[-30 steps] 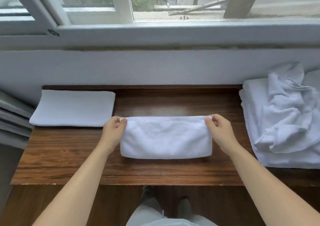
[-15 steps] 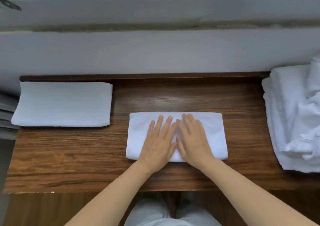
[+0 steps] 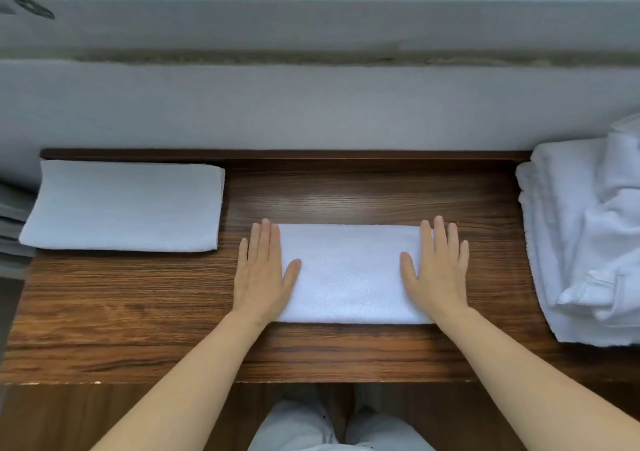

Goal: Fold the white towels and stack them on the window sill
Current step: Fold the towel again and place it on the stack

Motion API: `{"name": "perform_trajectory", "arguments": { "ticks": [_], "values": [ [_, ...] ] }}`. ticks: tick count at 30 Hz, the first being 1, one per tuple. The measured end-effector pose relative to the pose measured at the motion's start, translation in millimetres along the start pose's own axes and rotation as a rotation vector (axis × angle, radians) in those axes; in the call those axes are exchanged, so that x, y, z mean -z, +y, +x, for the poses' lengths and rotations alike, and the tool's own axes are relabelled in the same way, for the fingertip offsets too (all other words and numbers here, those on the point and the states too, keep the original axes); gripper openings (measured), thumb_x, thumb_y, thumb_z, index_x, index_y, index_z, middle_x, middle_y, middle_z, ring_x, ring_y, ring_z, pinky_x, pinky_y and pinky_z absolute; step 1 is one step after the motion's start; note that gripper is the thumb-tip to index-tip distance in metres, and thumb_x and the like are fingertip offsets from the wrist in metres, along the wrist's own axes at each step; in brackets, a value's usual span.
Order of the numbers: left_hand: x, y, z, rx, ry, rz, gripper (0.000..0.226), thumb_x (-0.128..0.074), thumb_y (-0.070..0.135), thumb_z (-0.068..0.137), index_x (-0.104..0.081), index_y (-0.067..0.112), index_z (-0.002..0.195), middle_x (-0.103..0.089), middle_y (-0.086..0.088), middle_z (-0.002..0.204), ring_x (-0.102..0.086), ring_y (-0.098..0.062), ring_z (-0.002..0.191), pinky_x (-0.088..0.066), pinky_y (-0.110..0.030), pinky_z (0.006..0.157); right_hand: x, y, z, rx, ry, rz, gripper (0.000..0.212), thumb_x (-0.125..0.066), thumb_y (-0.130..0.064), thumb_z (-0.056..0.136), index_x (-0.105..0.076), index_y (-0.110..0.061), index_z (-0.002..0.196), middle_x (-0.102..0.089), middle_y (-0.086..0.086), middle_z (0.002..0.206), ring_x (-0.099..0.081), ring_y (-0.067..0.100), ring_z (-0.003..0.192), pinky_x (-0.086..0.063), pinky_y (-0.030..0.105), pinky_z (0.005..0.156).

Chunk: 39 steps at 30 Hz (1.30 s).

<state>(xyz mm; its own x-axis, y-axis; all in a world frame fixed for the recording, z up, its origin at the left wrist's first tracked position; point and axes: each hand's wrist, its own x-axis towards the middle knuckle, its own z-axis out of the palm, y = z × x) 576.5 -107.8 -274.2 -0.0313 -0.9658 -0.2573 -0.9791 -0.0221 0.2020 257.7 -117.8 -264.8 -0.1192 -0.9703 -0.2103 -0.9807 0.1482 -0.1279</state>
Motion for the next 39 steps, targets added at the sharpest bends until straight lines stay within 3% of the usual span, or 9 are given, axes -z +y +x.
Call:
{"name": "perform_trajectory", "arguments": {
  "ticks": [5, 9, 13, 16, 21, 26, 30, 33, 39],
  "values": [
    [32, 0, 18, 0.211, 0.011, -0.197, 0.073, -0.053, 0.043, 0.102, -0.023, 0.012, 0.16, -0.031, -0.014, 0.161, -0.028, -0.035, 0.148, -0.029, -0.05, 0.118, 32, 3, 27, -0.055, -0.172, 0.148, 0.064, -0.063, -0.05, 0.095, -0.049, -0.018, 0.148, -0.047, 0.012, 0.146, -0.041, 0.034, 0.135, -0.041, 0.05, 0.109],
    [54, -8, 49, 0.29, -0.193, -0.23, 0.07, -0.072, 0.049, 0.086, -0.049, 0.018, 0.145, -0.05, -0.011, 0.141, -0.045, -0.033, 0.133, -0.045, -0.046, 0.104, 52, 9, 57, -0.096, -0.364, 0.189, 0.05, -0.08, -0.047, 0.083, -0.064, -0.018, 0.119, -0.057, 0.006, 0.129, -0.056, 0.027, 0.117, -0.056, 0.044, 0.093],
    [69, -19, 36, 0.247, -0.217, -0.595, 0.042, -0.077, 0.033, 0.086, -0.063, 0.012, 0.119, -0.067, -0.007, 0.114, -0.065, -0.026, 0.106, -0.051, -0.033, 0.078, 68, 14, 58, -0.039, -0.455, 0.372, 0.031, -0.084, -0.033, 0.082, -0.064, -0.014, 0.095, -0.066, 0.005, 0.098, -0.064, 0.02, 0.088, -0.052, 0.033, 0.068],
    [80, -24, -6, 0.213, -0.082, -0.9, 0.02, -0.078, 0.017, 0.087, -0.059, 0.017, 0.094, -0.064, -0.002, 0.092, -0.062, -0.018, 0.087, -0.047, -0.028, 0.07, 80, 19, 33, -0.028, -0.424, 0.646, 0.03, -0.085, -0.022, 0.085, -0.065, -0.011, 0.103, -0.069, 0.006, 0.101, -0.069, 0.022, 0.093, -0.053, 0.032, 0.07],
    [95, -40, -85, 0.28, 0.163, -1.048, 0.021, -0.079, 0.01, 0.088, -0.065, 0.019, 0.1, -0.071, 0.0, 0.095, -0.063, -0.009, 0.083, -0.05, -0.025, 0.074, 97, -2, -17, -0.029, -0.397, 1.095, 0.022, -0.078, -0.005, 0.089, -0.075, -0.005, 0.111, -0.079, 0.014, 0.107, -0.074, 0.025, 0.096, -0.056, 0.034, 0.079],
    [135, -75, -124, 0.337, 0.427, -1.07, 0.017, -0.075, 0.014, 0.093, -0.065, 0.019, 0.105, -0.073, 0.004, 0.098, -0.068, 0.0, 0.084, -0.053, -0.017, 0.065, 116, -71, -38, 0.187, -0.311, 1.147, 0.017, -0.072, -0.029, 0.094, -0.072, -0.021, 0.11, -0.079, -0.012, 0.091, -0.073, 0.0, 0.079, -0.053, 0.027, 0.07],
    [171, -124, -121, 0.355, 0.59, -1.018, 0.012, -0.07, 0.017, 0.097, -0.065, 0.028, 0.098, -0.074, 0.003, 0.099, -0.07, -0.011, 0.09, -0.059, -0.033, 0.076, 117, -141, -37, 0.275, -0.237, 1.219, 0.013, -0.068, -0.026, 0.099, -0.071, -0.02, 0.111, -0.078, -0.004, 0.093, -0.072, 0.006, 0.081, -0.057, 0.02, 0.066],
    [191, -169, -106, 0.364, 0.68, -0.954, 0.006, -0.064, 0.02, 0.101, -0.062, 0.024, 0.105, -0.07, 0.005, 0.099, -0.066, -0.007, 0.089, -0.054, -0.029, 0.073, 114, -195, -29, 0.315, -0.226, 1.185, 0.013, -0.059, -0.021, 0.106, -0.07, -0.021, 0.114, -0.077, 0.003, 0.104, -0.071, 0.016, 0.093, -0.057, 0.029, 0.075],
    [209, -258, -72, 0.338, 0.594, -0.783, 0.014, -0.051, 0.034, 0.106, -0.047, 0.025, 0.116, -0.061, 0.007, 0.101, -0.058, -0.008, 0.091, -0.047, -0.033, 0.071, 95, -283, -19, 0.3, -0.122, 1.098, 0.016, -0.053, -0.024, 0.109, -0.068, -0.02, 0.112, -0.075, 0.0, 0.104, -0.07, 0.014, 0.09, -0.055, 0.031, 0.073]
  ]
}}
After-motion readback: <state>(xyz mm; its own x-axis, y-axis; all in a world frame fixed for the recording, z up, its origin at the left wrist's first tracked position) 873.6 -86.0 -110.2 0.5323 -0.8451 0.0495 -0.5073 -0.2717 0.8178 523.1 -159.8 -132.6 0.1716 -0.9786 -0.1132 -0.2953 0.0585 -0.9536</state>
